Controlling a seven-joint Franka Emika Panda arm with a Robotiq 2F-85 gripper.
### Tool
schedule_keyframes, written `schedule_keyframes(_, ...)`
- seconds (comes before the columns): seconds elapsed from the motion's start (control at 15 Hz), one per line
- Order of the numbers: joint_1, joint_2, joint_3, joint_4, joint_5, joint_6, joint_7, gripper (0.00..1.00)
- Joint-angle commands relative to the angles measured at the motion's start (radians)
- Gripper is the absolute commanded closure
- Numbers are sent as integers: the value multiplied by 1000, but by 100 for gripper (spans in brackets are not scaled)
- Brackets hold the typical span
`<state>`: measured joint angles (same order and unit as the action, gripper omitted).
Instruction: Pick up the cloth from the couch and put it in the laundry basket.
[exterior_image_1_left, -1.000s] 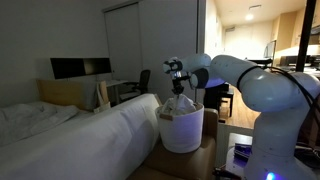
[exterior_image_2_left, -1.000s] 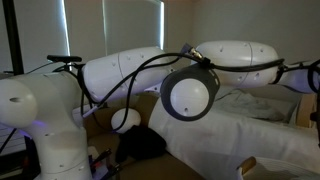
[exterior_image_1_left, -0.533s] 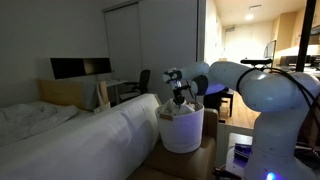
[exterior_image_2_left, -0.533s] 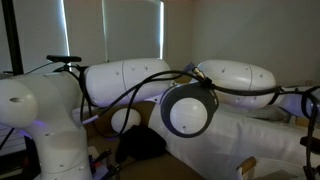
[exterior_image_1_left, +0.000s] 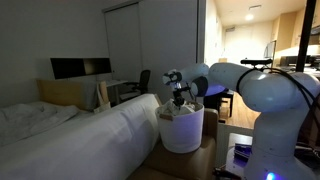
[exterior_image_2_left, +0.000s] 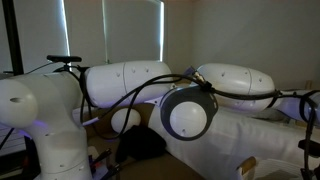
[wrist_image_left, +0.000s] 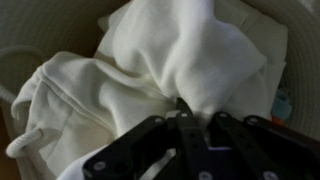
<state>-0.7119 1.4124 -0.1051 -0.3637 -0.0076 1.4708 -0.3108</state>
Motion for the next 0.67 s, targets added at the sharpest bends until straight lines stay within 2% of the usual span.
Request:
schedule_keyframes(0.0,0,-14,7,-21,-9,1,0,89)
schedule_keyframes(0.07,0,-14,6,-22,-10,-1,-1,90)
schedule_keyframes(0.13,8,-13,-4,-26,-25,-10,-26,59)
schedule_keyframes(0.27,19,-12,-15,-33,-46,-24,-62,53)
schedule_keyframes(0.6,43,-26,-33,-28,-99,-54,-132,21)
